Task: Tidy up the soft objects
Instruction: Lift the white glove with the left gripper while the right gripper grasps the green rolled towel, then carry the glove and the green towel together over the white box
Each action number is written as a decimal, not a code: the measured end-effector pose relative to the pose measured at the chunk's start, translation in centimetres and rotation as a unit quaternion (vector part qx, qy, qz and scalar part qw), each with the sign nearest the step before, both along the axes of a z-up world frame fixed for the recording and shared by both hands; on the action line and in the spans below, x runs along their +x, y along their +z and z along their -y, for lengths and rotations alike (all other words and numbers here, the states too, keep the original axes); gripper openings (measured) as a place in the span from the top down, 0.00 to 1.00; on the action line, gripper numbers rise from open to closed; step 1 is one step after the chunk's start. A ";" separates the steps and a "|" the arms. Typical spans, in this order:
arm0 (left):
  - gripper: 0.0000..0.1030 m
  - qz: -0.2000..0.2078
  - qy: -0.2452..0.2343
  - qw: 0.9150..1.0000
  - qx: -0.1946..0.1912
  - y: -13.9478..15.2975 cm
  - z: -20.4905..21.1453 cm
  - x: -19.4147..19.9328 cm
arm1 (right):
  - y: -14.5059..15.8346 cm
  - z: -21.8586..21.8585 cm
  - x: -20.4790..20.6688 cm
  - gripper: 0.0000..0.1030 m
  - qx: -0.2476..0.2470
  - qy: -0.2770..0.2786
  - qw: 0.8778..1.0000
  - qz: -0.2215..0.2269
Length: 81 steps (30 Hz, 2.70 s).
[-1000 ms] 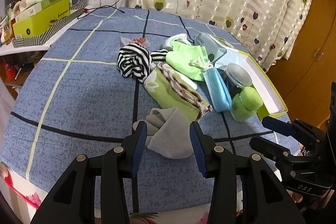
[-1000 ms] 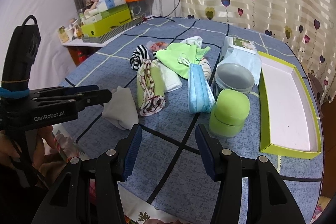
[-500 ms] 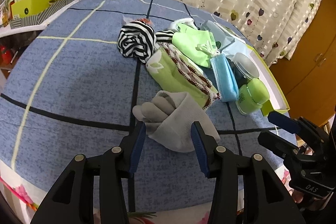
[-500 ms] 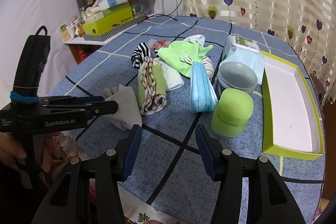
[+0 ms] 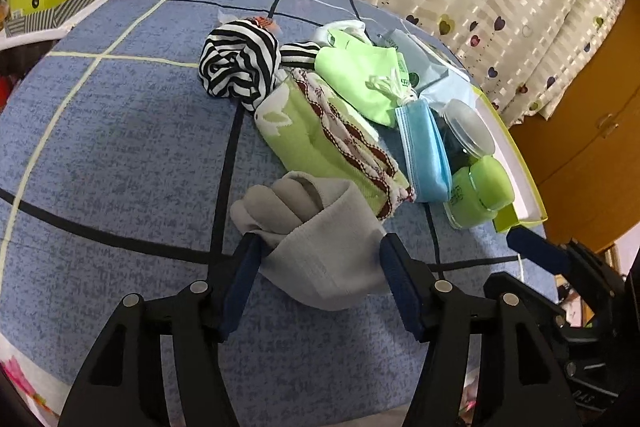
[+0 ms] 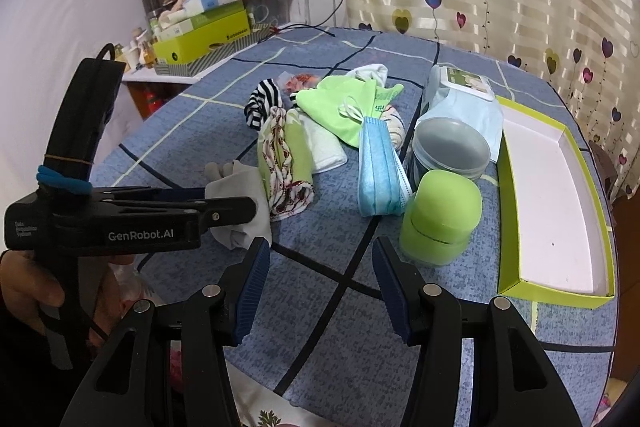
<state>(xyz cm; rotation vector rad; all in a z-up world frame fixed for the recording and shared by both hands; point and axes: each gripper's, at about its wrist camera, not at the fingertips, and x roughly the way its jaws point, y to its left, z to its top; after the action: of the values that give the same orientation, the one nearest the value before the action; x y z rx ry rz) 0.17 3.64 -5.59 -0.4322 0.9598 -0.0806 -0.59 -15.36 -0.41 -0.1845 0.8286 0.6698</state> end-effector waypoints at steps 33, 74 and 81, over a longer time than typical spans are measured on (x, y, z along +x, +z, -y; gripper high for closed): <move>0.75 0.070 0.033 0.997 0.007 3.1 -5.3 -1.7 | -0.7 -7.1 5.6 0.48 -0.023 0.047 0.999 -0.009; 0.75 0.118 0.015 0.992 0.036 7.4 -2.6 -1.8 | 4.2 -3.5 2.9 0.80 0.042 0.049 0.997 0.047; 0.75 0.128 -0.002 0.991 0.040 8.5 -1.0 -0.6 | 5.4 -0.6 3.4 0.80 0.060 0.017 0.996 0.057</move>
<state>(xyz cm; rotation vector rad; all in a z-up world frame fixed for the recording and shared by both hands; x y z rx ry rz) -0.46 4.64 2.94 -0.3371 0.7078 -0.0989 2.77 -14.75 5.02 -0.1280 0.6744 0.7319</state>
